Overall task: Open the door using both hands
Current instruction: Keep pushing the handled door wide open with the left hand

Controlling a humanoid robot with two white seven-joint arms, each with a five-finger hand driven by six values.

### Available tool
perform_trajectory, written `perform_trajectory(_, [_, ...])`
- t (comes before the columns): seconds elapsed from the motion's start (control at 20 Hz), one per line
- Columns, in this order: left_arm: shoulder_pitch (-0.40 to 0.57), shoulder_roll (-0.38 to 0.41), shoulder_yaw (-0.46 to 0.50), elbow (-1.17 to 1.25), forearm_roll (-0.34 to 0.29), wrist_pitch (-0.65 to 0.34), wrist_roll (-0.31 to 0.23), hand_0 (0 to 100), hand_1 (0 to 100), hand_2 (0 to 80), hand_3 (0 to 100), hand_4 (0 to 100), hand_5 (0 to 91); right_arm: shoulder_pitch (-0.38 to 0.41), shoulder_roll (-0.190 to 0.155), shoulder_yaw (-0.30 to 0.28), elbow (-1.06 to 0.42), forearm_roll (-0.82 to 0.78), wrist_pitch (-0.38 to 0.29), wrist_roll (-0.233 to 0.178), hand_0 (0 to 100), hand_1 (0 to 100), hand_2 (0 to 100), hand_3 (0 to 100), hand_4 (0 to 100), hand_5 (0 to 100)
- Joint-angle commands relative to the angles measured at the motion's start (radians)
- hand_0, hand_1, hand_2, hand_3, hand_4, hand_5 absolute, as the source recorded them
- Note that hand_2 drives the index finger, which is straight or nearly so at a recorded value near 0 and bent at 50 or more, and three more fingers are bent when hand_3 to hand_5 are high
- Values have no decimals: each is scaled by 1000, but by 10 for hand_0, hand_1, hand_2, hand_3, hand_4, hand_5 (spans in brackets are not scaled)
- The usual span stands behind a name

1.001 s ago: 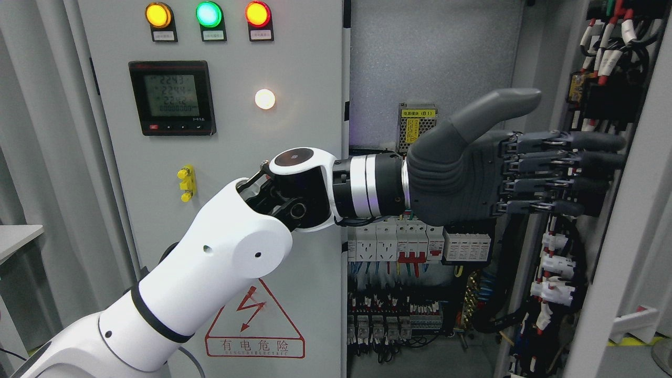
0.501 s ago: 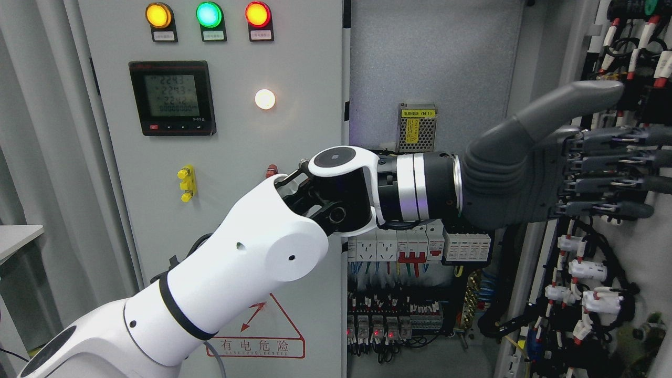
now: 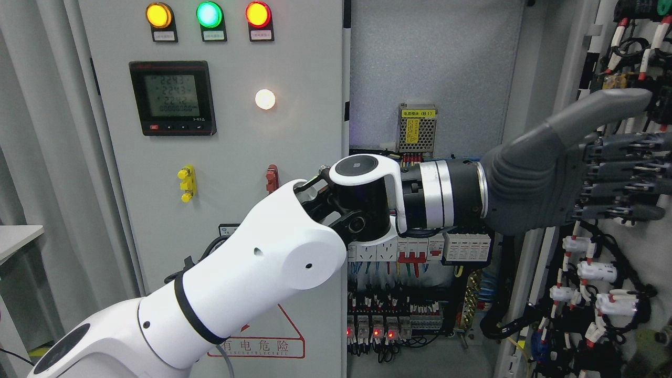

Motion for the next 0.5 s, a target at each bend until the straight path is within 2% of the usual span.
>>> perform_trajectory(0.0, [-1,-15,-20,-26,-2,-19,5,295,0,26,27,39,0,-31,0,0,0,-6,1,0,218,0,0,0,0,0])
perform_trajectory(0.2, [-4,-15,-21,-41,-5,-28,8,295,0,26,27,39,0,-31,0,0,0,-6,1,0,219,0,0,0,0,0])
perform_trajectory(0.45, [-6,-15,-23,-43,-3,-33,53,295,0,26,27,38,0,-31,0,0,0,-6,1,0,219,0,0,0,0,0])
